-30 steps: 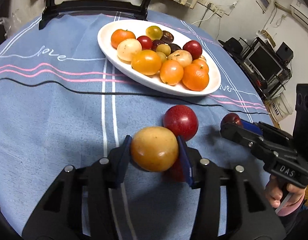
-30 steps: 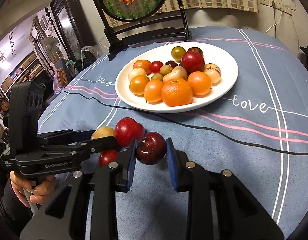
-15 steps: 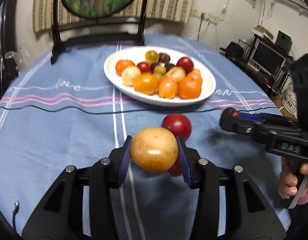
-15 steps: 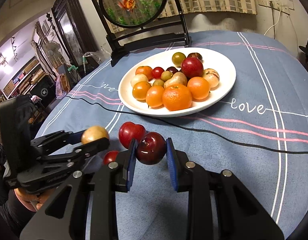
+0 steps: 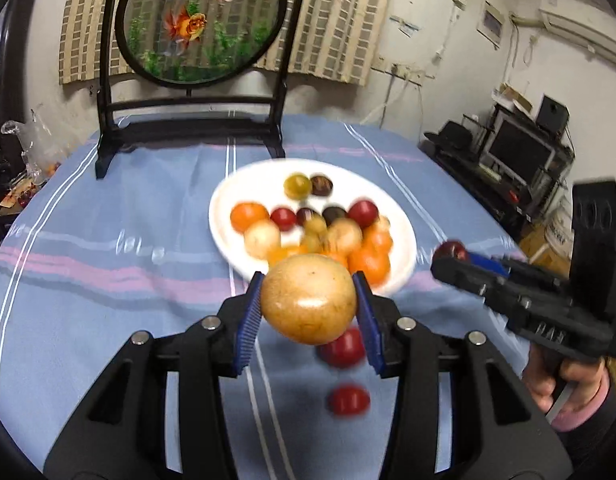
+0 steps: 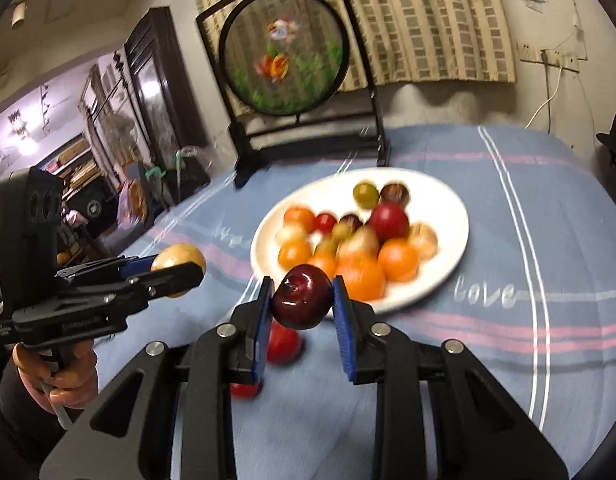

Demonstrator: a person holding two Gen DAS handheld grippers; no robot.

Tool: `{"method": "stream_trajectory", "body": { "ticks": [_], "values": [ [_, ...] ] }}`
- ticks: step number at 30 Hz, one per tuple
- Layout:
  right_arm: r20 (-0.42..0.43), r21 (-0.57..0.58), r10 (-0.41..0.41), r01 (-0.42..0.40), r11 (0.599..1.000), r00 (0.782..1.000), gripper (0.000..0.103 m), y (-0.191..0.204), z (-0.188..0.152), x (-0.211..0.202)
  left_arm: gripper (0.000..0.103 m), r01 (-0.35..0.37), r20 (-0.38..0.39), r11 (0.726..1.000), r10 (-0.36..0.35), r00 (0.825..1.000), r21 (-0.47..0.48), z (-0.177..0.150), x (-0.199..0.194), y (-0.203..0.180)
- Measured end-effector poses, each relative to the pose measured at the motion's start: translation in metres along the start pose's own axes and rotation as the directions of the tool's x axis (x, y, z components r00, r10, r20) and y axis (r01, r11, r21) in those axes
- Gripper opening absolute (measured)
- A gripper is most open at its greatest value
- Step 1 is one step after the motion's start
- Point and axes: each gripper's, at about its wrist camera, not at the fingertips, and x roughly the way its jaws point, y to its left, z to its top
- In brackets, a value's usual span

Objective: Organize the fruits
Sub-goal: 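Carry the potato and the dark plum to the white plate and release both, then move both open tools back toward the last tomatoes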

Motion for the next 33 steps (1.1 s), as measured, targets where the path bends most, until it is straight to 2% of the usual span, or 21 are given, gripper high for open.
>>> {"method": "stream_trajectory", "body": {
  "ticks": [3, 7, 12, 21, 23, 24, 25, 26, 29, 31, 33],
  "values": [
    [0.013, 0.007, -0.021, 0.021, 1.000, 1.000, 0.029, -0.007, 0.026, 0.026, 0.045, -0.013, 0.008, 1.000, 0.013, 1.000, -0.014, 0.028, 0.023, 0.006],
    [0.009, 0.012, -0.091, 0.091, 0.996, 0.996, 0.029, -0.021, 0.054, 0.059, 0.045, -0.050, -0.013, 0.998, 0.050, 0.999, -0.030, 0.056, 0.064, 0.013],
    [-0.053, 0.047, -0.117, 0.119, 0.992, 0.992, 0.029, -0.045, 0.073, 0.102, 0.045, -0.049, -0.058, 0.998, 0.046, 0.997, -0.035, 0.060, 0.097, 0.015],
    [-0.101, 0.064, -0.138, 0.145, 0.987, 0.985, 0.030, -0.060, 0.072, 0.128, 0.047, -0.092, -0.111, 0.996, 0.091, 0.990, -0.007, 0.053, 0.129, 0.018],
    [-0.150, 0.072, -0.142, 0.154, 0.985, 0.978, 0.030, -0.062, 0.071, 0.132, 0.073, -0.127, -0.102, 0.992, 0.127, 0.987, 0.001, 0.053, 0.126, 0.018],
    [-0.169, 0.076, -0.142, 0.157, 0.985, 0.975, 0.031, -0.062, 0.070, 0.132, 0.082, -0.149, -0.070, 0.989, 0.149, 0.986, 0.006, 0.054, 0.119, 0.018],
    [-0.168, 0.080, -0.145, 0.160, 0.984, 0.975, 0.032, -0.061, 0.069, 0.128, 0.082, -0.153, -0.049, 0.988, 0.153, 0.987, 0.010, 0.054, 0.112, 0.017],
    [-0.162, 0.080, -0.145, 0.159, 0.984, 0.976, 0.033, -0.060, 0.069, 0.124, 0.083, -0.148, -0.039, 0.989, 0.149, 0.988, 0.015, 0.055, 0.107, 0.016],
    [-0.091, 0.065, -0.186, 0.192, 0.979, 0.978, 0.074, -0.051, 0.067, 0.099, 0.094, -0.144, 0.002, 0.989, 0.144, 0.990, 0.026, 0.053, 0.080, 0.013],
    [-0.031, 0.018, -0.199, 0.200, 0.980, 0.979, 0.075, -0.038, 0.065, 0.078, 0.097, -0.162, 0.036, 0.986, 0.161, 0.986, 0.037, 0.047, 0.061, 0.009],
    [-0.019, -0.009, -0.200, 0.200, 0.980, 0.980, 0.075, -0.029, 0.063, 0.064, 0.098, -0.175, 0.050, 0.983, 0.173, 0.984, 0.051, 0.040, 0.046, 0.005]
  ]
}}
